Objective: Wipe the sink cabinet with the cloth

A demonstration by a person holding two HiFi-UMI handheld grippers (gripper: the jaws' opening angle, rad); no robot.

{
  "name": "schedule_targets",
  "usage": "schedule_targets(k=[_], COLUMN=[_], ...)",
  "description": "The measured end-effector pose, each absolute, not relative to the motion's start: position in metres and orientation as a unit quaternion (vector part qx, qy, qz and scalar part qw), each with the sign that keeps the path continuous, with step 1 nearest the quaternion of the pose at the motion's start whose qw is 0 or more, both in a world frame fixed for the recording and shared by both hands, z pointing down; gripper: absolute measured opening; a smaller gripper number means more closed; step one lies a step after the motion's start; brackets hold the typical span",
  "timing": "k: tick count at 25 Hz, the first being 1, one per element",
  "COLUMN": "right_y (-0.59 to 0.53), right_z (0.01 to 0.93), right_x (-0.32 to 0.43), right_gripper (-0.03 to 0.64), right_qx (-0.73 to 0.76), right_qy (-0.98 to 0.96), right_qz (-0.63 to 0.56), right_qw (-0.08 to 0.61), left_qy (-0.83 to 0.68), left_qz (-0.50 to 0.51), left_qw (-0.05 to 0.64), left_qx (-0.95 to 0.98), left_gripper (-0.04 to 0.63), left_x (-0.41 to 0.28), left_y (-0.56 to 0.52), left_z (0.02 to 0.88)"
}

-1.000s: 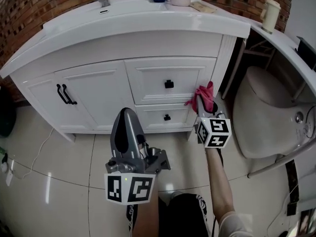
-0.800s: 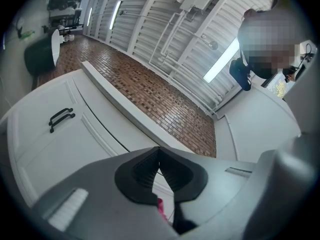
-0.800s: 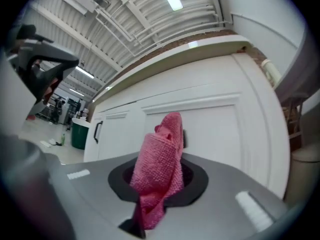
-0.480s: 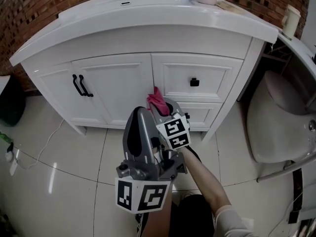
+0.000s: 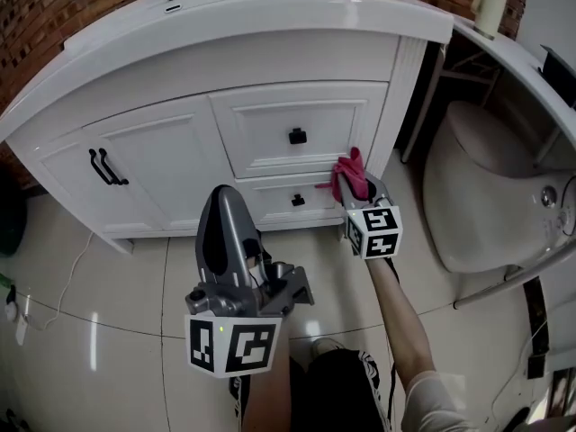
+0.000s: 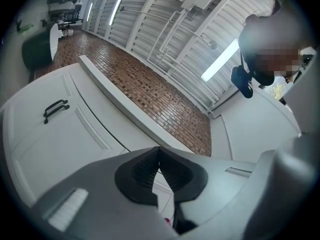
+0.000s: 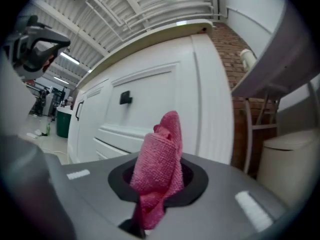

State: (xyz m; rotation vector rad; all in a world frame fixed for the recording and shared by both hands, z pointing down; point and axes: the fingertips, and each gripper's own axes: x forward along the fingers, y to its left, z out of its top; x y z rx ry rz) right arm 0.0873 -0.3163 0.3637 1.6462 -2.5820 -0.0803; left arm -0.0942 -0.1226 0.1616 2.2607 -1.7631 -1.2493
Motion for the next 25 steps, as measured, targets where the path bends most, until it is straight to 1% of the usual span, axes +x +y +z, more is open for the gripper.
schedule_targets(k=[4, 7, 10, 13, 16, 18, 21, 23, 25], right_y=[-0.322, -0.316, -0.301, -0.282, -0.268, -0.267, -0.272, -0.28, -0.291], right_z=[0.369, 0.364, 0.351, 0.347, 0.364, 0.383, 0.403, 0.414, 0.419], right_x=[0.165, 0.173, 0.126, 0.029, -0.082, -0.136, -0.166, -0.157, -0.131], right_gripper=[0.054, 0.054, 0.054, 0.054, 0.054, 0.054, 0.054, 0.054, 0.054], right_qx=[0.593, 0.593, 0.554, 0.471, 0.377, 0.338, 0.326, 0.339, 0.363], right_qy=[-0.804, -0.804, -0.832, -0.882, -0.926, -0.941, -0.944, -0.939, -0.929], right_qz=[-0.009, -0.008, -0.008, -0.003, 0.014, 0.021, 0.023, 0.032, 0.038], right_qw=[0.046, 0.039, 0.009, -0.014, -0.003, 0.019, 0.046, 0.055, 0.055], left_qy=[-0.57, -0.579, -0.585, -0.582, -0.579, -0.575, -0.57, -0.574, -0.571], left_qz=[-0.386, -0.386, -0.403, -0.416, -0.43, -0.445, -0.454, -0.457, -0.464], left_qw=[0.006, 0.009, 0.02, 0.024, 0.027, 0.036, 0.031, 0.025, 0.035], left_qx=[0.726, 0.718, 0.704, 0.698, 0.692, 0.686, 0.684, 0.679, 0.676], left_gripper=[0.006, 0.006, 0.006, 0.006, 0.006, 0.006, 0.006, 0.006, 0.006], left_x=[-0.085, -0.086, -0.094, -0.1, -0.111, -0.12, -0.131, -0.138, -0.136], left_y=[-0.126, -0.129, -0.128, -0.124, -0.118, -0.115, -0.111, -0.11, -0.113], left_z=[0.166, 0.168, 0.169, 0.167, 0.165, 0.165, 0.16, 0.159, 0.164])
